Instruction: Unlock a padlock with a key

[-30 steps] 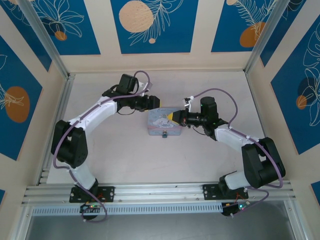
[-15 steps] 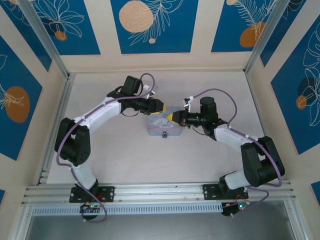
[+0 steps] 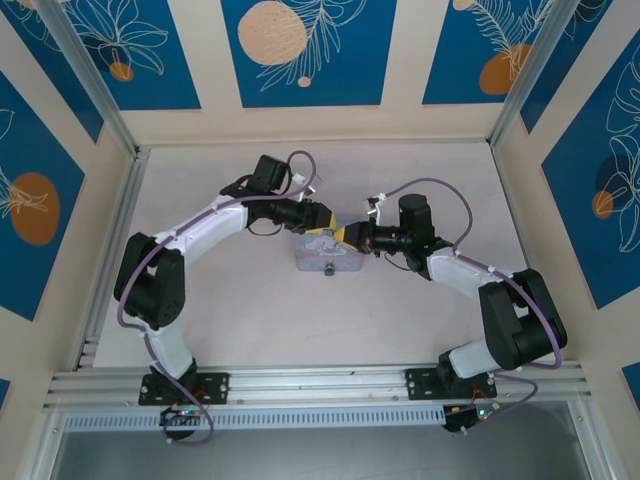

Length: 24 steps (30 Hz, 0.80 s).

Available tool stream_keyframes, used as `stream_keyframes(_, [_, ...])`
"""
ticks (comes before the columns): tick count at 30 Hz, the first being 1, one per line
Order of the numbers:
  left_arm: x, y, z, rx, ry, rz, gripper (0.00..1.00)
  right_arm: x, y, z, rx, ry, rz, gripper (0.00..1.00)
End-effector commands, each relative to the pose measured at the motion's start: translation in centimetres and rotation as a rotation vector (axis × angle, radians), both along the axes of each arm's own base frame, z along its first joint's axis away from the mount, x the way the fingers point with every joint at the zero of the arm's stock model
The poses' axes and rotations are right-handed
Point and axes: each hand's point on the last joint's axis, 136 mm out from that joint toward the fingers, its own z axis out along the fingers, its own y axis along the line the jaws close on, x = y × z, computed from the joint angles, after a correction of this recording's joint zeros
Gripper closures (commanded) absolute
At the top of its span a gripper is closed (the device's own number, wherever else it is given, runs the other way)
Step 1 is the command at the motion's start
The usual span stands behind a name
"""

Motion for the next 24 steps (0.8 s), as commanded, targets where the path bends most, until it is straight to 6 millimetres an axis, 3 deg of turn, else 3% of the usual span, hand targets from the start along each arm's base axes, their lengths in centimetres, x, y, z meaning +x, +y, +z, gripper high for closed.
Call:
stream_keyframes(1, [-0.68,-0.74,-0.39,-0.012,0.002,-0.045,0.63,-0.32,0.29,0.00,0.007,-0.003,0.020,1.00])
stream_keyframes(17, [-0.99,-1.23,-1.00,-0.005,0.010,-0.062,0.79,-0.05,0.09,-0.24,0.003,0.001,0.006,1.00])
stream_keyframes(24, [-1.15,-1.38,-0.98,-0.008,0.010,-0.069,0.93,0.02,-0.19,-0.56,0.001,0.011,-0.006,1.00])
